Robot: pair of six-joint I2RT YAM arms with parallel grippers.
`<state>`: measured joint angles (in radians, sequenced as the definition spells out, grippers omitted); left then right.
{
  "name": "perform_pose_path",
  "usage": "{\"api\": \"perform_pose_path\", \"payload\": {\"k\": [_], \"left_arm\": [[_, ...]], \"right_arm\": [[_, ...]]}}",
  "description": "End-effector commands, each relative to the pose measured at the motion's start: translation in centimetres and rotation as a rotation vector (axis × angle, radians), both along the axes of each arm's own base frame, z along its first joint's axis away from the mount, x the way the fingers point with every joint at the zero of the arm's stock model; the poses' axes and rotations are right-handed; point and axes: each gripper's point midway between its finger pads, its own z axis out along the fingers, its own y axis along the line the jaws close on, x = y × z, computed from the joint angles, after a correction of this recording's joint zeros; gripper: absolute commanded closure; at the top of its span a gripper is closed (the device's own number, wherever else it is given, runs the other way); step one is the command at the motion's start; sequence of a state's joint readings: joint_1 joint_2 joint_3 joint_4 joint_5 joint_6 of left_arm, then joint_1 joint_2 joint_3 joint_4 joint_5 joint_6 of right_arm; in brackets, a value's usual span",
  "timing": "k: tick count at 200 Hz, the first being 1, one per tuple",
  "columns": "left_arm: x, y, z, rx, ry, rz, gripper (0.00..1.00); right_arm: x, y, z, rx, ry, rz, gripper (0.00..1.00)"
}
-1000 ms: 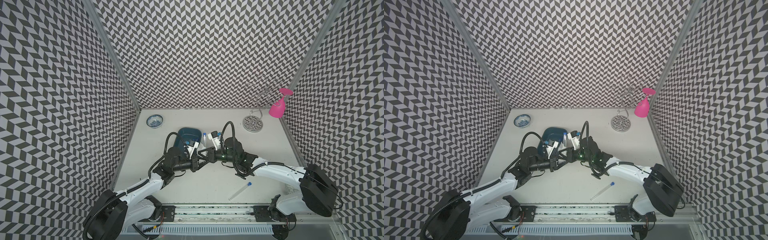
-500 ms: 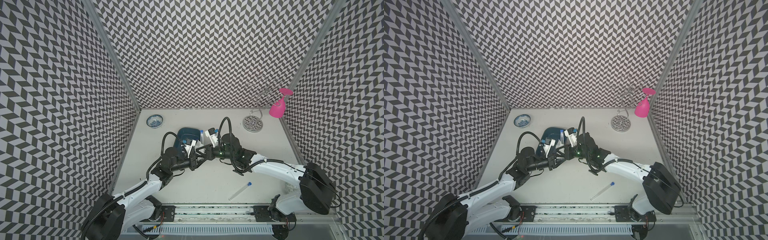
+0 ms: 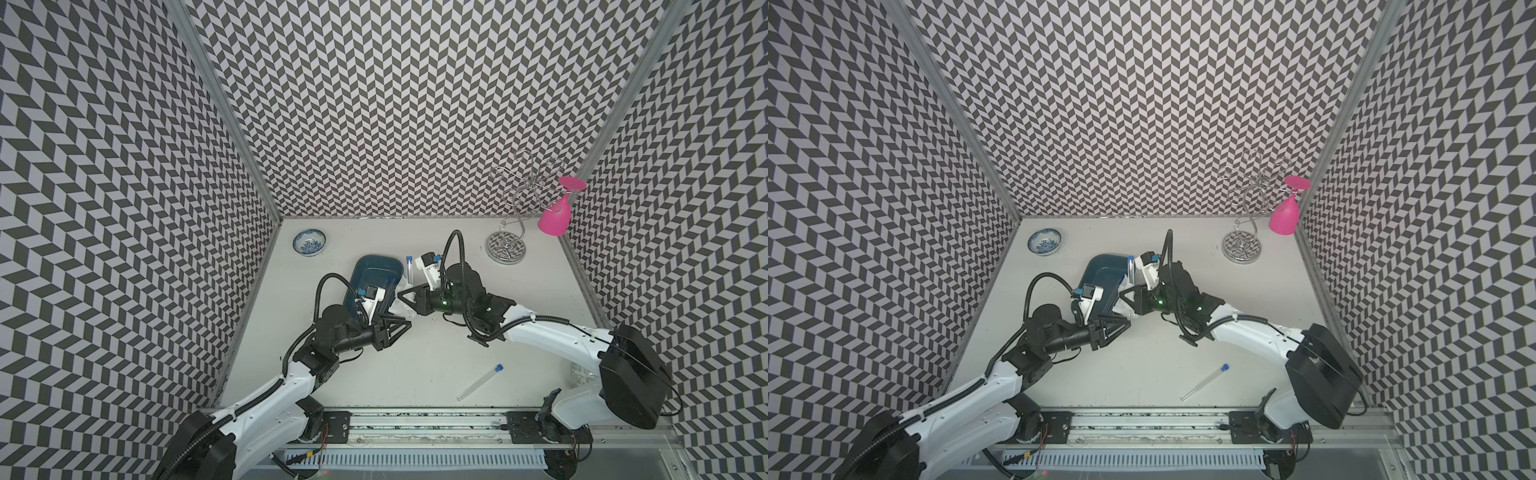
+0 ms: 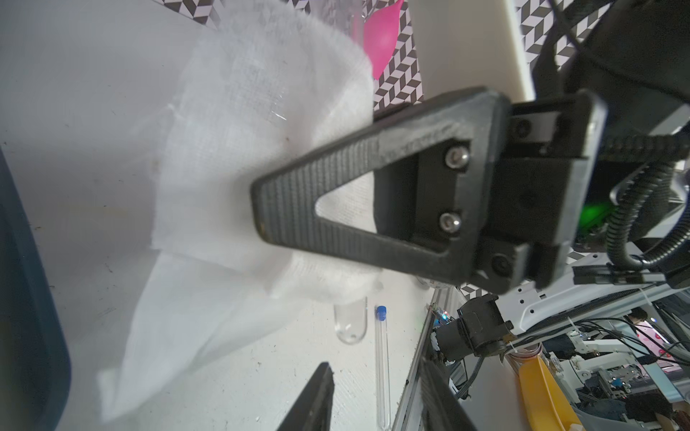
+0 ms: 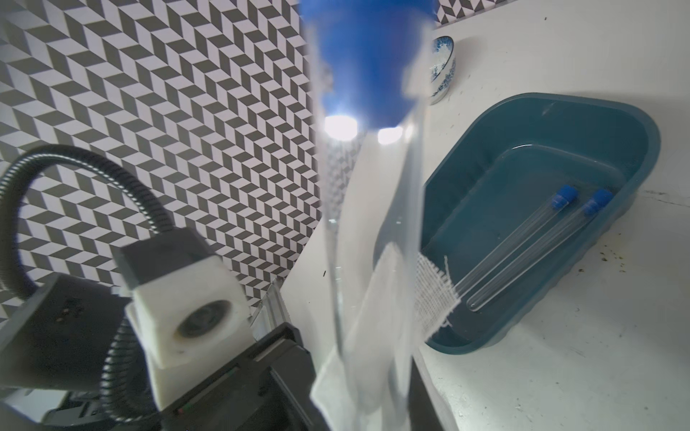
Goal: Wipe the exteriors of test tubes
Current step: Wipe the dirt from the test tube.
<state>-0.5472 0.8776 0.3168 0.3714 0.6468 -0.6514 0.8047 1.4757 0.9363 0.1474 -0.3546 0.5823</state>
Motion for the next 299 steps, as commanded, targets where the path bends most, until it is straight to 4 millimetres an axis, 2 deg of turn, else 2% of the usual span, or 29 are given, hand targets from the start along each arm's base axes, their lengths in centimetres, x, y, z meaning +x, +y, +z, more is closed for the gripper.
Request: {"api": "perform_pose_path", "payload": {"k": [1,39,71,123,177,259,299], "left_arm": [[0.3,1.1,1.2,0.013,-0.025,0.055,0.57],[2.1,2.8,5.0,0.046,-0.155,0.159,0.49],[4.3,2.9,6.2,0.066,-0.179,0.174,0.41],[5.7,1.1,6.1,0.047,-0.162,0.093,0.39],[5.3,0.5,4.8,0.02,-0.125,0.067,0.39],[5.3,-0.7,4.9,-0.018,-0.117,0.031,0.39],[5.4,-1.1,5.6,-0.034,-0.127,0.02,0.4]], "right_arm": [[0.1,-0.4,1.5,0.011,-0.057,-0.006,0.86],[-1.6,-0.5,-0.5,0.001,0.0,0.044,0.86],[-3.4,-0.4,-1.7,0.014,0.038,0.068,0.85],[-5.1,0.2,-1.9,0.034,0.055,0.091,0.85],[-5.1,0.4,-1.4,0.047,0.045,0.091,0.85],[-5.3,0.7,-0.9,0.056,0.043,0.099,0.85],[-5.5,0.7,-0.8,0.063,0.043,0.1,0.84]]}}
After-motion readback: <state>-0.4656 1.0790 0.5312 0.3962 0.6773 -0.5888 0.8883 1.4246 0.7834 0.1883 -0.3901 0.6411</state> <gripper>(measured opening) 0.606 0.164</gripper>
